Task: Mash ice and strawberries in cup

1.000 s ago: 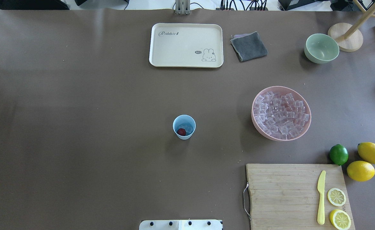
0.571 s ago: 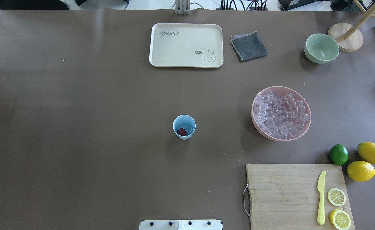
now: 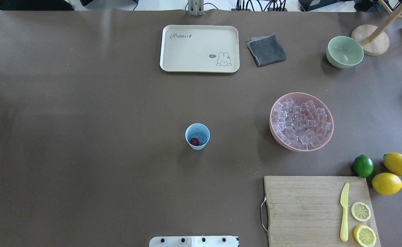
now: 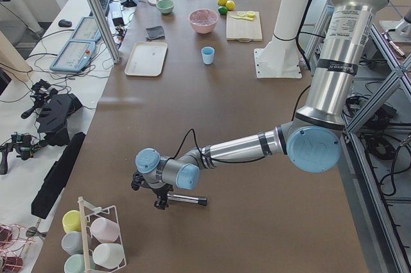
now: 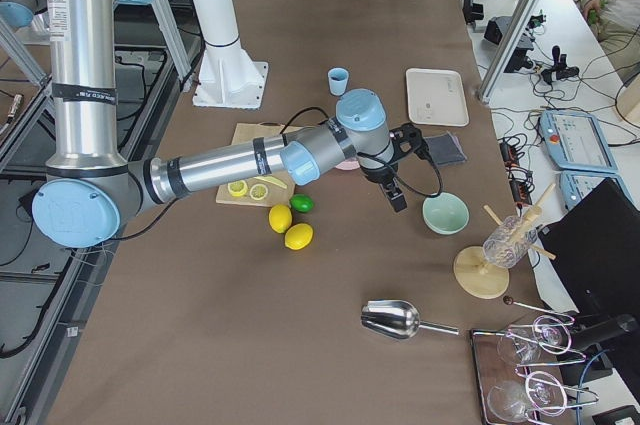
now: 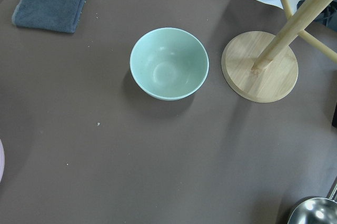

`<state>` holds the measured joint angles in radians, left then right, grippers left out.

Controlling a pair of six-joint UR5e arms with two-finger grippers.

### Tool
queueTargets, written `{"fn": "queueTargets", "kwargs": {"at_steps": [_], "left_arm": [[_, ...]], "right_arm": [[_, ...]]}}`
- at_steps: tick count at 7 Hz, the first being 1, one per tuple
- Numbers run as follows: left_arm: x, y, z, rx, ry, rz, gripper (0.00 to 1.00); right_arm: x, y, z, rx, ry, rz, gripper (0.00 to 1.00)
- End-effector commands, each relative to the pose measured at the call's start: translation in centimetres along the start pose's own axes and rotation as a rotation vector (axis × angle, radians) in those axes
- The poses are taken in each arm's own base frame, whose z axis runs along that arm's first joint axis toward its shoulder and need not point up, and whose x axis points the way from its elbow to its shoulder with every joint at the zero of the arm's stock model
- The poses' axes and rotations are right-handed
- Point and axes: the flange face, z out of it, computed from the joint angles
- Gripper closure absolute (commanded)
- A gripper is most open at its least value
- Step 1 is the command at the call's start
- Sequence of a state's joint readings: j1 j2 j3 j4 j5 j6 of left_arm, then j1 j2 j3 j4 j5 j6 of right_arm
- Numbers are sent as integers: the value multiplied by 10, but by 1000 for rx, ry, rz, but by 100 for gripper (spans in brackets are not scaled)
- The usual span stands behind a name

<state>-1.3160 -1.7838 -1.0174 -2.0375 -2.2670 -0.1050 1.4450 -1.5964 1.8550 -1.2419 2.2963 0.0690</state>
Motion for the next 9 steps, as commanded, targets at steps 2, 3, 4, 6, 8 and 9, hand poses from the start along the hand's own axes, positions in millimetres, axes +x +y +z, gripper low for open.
{"fn": "queueTargets", "kwargs": {"at_steps": [2,3,4,6,8,9], "left_arm": [[9,-5,9,-14,-18,17,33],[10,-5,11,-17,-18,19,35],[9,-5,10,-15,-18,19,59],[13,-8,6,-4,-15,-12,98],[10,-5,3,27,-20,9,100],[6,-15,-23,75,-9,-5,100]], "right_arm": [[2,7,1,-4,6,2,0],[3,12,1,-8,5,6,0],[4,16,1,0,7,0,0],[4,16,1,3,8,-2,0],[4,16,2,3,8,0,0],[5,17,2,1,8,1,0]]}}
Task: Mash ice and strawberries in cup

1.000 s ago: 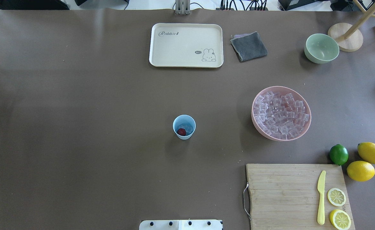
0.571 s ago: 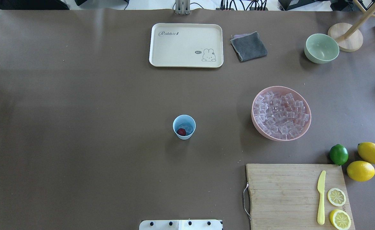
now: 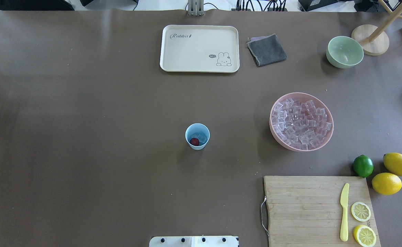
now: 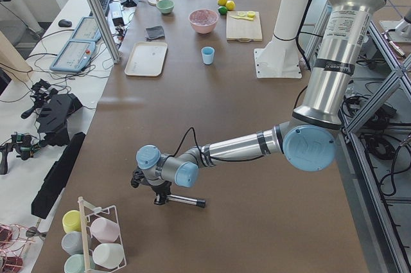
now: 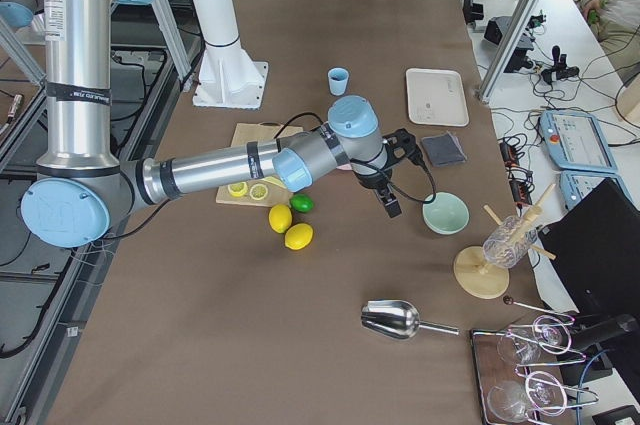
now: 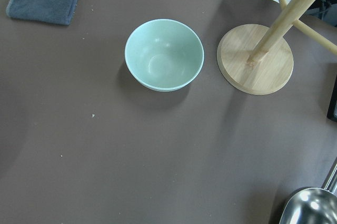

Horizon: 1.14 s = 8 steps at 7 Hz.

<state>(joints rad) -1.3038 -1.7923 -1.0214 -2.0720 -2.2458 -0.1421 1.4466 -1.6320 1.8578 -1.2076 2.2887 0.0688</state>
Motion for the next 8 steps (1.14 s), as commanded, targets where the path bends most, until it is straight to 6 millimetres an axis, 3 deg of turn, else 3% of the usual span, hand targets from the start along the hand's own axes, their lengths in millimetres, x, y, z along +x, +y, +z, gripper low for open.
{"fn": "queueTargets", "kwargs": {"at_steps": [1,3,5,8], "left_arm": [[13,-22,-56,116,12,28,100],[83,-83,-134,260,58,57,100],[147,-132,-194,403,120,178,100],[279,-154,-219,603,305,301,100]], "right_arm": [[1,0,1,-2,0,2,0],[4,-1,-6,10,5,7,0],[5,-1,-15,25,-4,12,0],[9,-3,-11,21,2,25,0]]}}
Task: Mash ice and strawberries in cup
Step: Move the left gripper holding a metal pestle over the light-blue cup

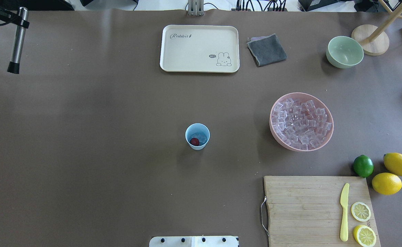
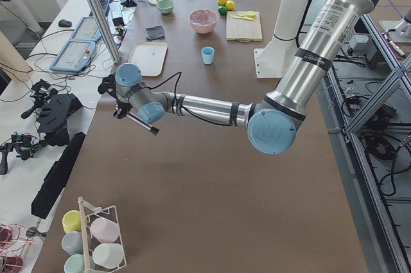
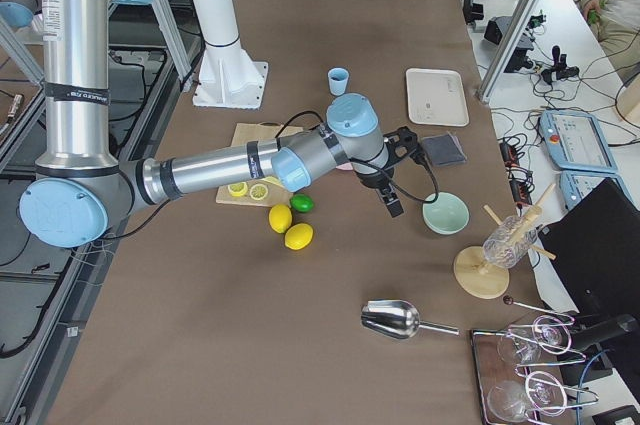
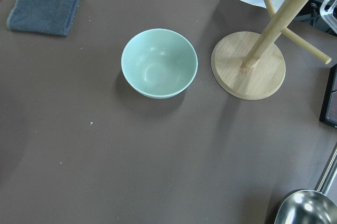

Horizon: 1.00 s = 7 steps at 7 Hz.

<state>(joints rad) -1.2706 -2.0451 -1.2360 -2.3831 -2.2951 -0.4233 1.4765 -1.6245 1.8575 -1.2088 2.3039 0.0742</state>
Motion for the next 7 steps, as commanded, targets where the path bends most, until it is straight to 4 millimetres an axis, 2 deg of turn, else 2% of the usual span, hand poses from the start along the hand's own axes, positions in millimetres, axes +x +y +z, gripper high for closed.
{"fn": "queueTargets", "kwargs": {"at_steps": [1,2,3,4,7], "left_arm": [[89,-23,19,136,146,70,100],[121,-26,26,190,202,91,100],[137,-22,25,247,245,128,100],[150,-26,16,309,295,169,100],[218,-7,26,379,497,177,100]], "right_arm": [[2,2,-1,-1,4,11,0],[4,1,-2,3,12,16,0],[10,2,-2,3,24,26,0],[12,2,-6,10,29,30,0],[17,5,-9,12,35,41,0]]}}
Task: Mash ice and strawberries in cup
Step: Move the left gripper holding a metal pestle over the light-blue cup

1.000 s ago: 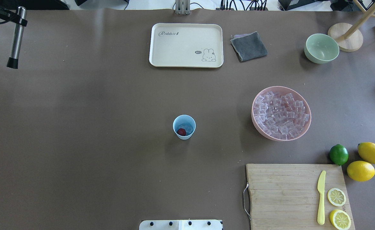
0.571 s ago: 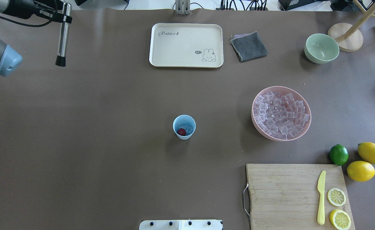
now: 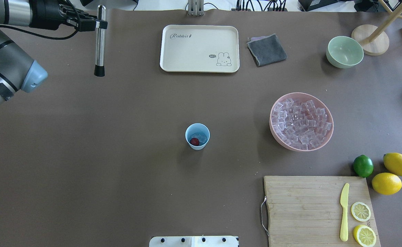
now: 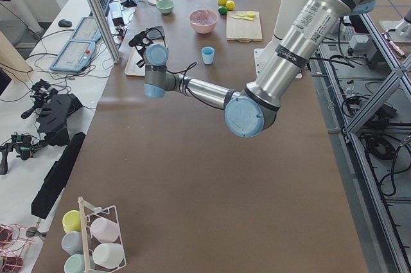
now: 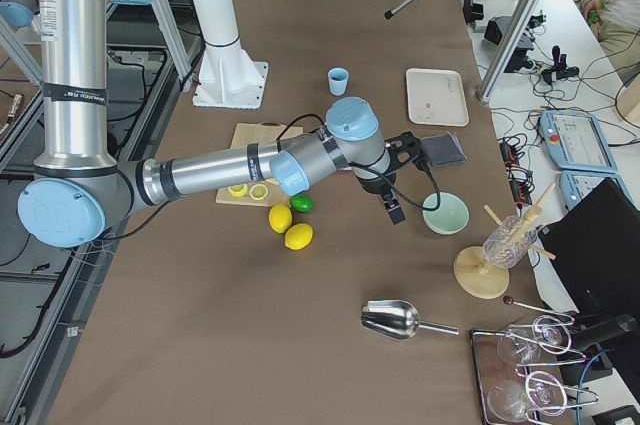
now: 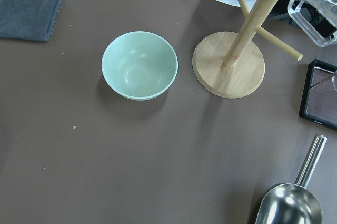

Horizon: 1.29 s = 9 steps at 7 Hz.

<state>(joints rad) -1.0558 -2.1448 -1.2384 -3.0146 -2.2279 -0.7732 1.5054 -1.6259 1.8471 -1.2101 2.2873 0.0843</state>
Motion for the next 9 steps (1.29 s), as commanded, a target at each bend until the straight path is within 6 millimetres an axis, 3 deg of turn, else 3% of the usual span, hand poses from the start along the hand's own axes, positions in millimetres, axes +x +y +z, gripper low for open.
{"fn": "queueTargets", "kwargs": {"at_steps": [1,3,4,5,7,9], "left_arm": [[55,19,28,81,165,-28,100],[120,31,58,146,259,-60,100],[158,32,62,177,316,-50,100],[176,40,74,192,329,-62,100],[200,30,75,272,385,-32,100],[230,48,90,385,403,-36,100]], "right_arm": [[5,5,-3,1,6,13,0],[12,11,-11,10,13,29,0],[13,12,-12,12,14,33,0],[18,14,-16,18,24,42,0],[24,14,-25,33,33,55,0],[30,16,-31,44,39,65,0]]}}
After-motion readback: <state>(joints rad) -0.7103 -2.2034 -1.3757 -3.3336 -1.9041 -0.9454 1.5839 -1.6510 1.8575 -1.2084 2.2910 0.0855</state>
